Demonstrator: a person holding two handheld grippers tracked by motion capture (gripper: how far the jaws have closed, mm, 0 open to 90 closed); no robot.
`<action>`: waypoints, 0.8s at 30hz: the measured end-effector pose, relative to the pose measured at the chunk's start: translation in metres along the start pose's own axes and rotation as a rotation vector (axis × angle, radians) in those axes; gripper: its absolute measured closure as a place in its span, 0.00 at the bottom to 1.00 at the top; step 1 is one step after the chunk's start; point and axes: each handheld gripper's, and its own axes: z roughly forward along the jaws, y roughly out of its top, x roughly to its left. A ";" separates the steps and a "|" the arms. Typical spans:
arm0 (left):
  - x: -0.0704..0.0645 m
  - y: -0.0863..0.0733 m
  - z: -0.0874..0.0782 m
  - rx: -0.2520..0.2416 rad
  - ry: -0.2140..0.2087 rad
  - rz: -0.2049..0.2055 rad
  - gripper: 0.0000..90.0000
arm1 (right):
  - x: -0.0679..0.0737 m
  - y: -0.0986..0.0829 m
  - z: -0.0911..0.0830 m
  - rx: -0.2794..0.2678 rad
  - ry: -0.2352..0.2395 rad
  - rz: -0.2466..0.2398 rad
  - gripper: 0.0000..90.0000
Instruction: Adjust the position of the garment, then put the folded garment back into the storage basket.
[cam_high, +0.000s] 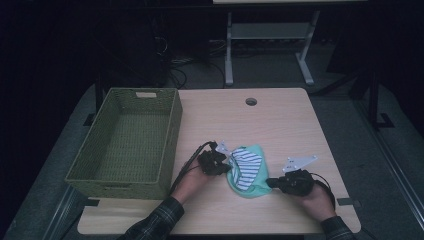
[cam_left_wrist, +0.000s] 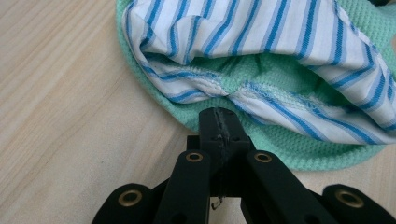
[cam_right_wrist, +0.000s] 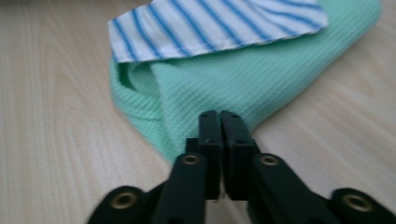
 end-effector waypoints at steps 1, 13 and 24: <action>0.001 0.000 -0.001 0.002 -0.001 0.002 0.98 | -0.001 0.000 -0.001 -0.012 -0.014 0.001 0.86; 0.006 -0.006 -0.012 0.018 -0.030 -0.007 0.64 | -0.034 -0.015 -0.014 -0.073 -0.210 0.069 0.32; -0.004 0.004 -0.013 0.036 -0.068 0.044 0.38 | -0.045 -0.021 -0.010 -0.040 -0.257 0.095 0.18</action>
